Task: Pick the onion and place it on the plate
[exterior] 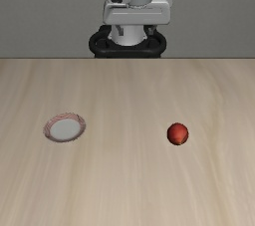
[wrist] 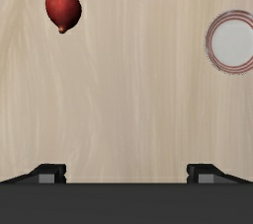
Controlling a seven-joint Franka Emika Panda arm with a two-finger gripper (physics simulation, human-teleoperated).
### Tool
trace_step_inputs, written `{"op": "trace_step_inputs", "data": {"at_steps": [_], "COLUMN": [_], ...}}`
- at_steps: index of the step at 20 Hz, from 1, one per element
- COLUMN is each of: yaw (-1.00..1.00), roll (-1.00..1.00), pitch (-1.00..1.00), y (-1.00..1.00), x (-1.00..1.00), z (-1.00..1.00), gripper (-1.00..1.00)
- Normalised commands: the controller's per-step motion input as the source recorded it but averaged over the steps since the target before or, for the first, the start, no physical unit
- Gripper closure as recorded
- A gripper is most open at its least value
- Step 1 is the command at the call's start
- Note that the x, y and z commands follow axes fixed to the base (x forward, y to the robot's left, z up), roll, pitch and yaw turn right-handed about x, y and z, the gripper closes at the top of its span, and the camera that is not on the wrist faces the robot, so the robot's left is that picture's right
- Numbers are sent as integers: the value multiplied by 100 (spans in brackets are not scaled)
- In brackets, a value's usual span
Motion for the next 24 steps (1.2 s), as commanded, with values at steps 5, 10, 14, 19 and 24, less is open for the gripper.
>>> {"op": "trace_step_inputs", "data": {"at_steps": [5,10,14,19,24], "yaw": [0,0,0,0,0], "roll": [0,0,0,0,0], "pitch": [0,0,0,0,0], "y": [100,100,0,0,0], "x": [0,0,100,100,100], "z": [0,0,0,0,0], "gripper": [-100,-100,-100,-100,-100]}}
